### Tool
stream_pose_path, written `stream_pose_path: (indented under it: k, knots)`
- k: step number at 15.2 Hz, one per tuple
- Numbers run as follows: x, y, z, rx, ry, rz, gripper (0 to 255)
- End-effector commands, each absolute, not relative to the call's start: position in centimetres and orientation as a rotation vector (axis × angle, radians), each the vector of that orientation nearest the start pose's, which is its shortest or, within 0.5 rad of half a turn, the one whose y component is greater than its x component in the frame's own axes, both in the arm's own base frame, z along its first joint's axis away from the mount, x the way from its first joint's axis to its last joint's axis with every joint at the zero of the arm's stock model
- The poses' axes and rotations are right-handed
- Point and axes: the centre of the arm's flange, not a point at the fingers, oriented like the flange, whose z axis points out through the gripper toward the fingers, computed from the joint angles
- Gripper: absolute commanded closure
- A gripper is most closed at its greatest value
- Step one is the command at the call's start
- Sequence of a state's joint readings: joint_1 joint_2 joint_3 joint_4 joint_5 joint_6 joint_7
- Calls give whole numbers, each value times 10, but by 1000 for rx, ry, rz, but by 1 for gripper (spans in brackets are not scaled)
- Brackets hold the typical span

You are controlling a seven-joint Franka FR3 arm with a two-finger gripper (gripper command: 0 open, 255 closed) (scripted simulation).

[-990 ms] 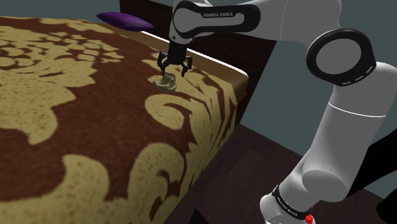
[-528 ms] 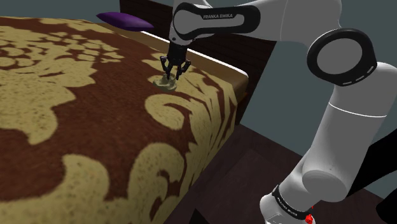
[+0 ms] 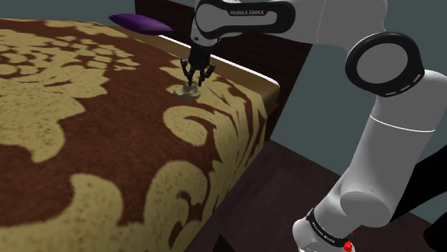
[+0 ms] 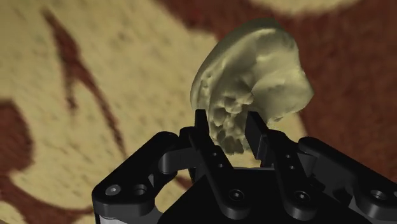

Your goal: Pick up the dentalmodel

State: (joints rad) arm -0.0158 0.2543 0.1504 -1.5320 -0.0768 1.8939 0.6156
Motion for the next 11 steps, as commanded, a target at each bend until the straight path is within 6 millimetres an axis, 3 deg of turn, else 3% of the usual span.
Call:
stream_pose_path:
  k: [1, 11]
  knots:
    - [647, 72, 532, -3045, 725, -182, 255]
    - [647, 72, 585, -3045, 725, -182, 255]
